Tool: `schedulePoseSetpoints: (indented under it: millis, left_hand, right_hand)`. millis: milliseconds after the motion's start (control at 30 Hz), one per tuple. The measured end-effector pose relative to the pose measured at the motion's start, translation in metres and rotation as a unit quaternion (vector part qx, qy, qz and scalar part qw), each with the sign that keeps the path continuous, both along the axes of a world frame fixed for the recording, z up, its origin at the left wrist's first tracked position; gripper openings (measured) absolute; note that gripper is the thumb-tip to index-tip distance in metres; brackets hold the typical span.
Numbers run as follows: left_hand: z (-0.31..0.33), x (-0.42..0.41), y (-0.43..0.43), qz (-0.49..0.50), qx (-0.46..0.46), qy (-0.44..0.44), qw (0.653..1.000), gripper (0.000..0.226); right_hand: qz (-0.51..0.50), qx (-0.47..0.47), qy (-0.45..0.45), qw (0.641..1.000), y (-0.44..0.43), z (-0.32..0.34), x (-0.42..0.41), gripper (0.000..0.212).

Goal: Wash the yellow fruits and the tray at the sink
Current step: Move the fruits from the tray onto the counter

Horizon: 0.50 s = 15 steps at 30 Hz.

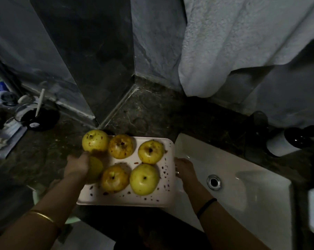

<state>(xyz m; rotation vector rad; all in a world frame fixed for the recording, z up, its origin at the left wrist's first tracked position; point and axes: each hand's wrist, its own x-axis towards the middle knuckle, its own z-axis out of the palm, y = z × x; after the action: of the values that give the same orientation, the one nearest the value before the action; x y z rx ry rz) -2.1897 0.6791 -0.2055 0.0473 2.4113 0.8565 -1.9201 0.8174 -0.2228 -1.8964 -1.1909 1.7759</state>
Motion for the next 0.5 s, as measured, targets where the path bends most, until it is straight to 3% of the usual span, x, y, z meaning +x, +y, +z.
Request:
schedulePoseSetpoints:
  millis: [100,200,267,433,500]
  left_hand:
    - [0.024,0.038,0.001,-0.091,-0.067,0.114,0.987,0.067]
    - [0.039,0.076,0.0,-0.207,-0.102,0.244,0.942,0.064]
    - [0.044,0.096,-0.003,-0.27,-0.084,0.289,0.915,0.064]
    - [0.047,0.135,-0.025,-0.386,-0.077,0.401,0.827,0.067]
    - [0.046,0.149,-0.034,-0.402,-0.069,0.409,0.817,0.063]
  right_hand:
    - [0.055,0.02,0.008,0.998,-0.001,0.01,0.007,0.02]
    - [0.115,0.043,0.01,0.992,-0.007,0.022,0.013,0.019]
    - [0.144,0.047,0.017,0.988,-0.01,0.025,0.019,0.011]
    - [0.199,0.102,-0.043,0.974,-0.014,0.022,0.036,0.024]
    - [0.204,0.119,-0.081,0.968,-0.017,0.022,0.042,0.019]
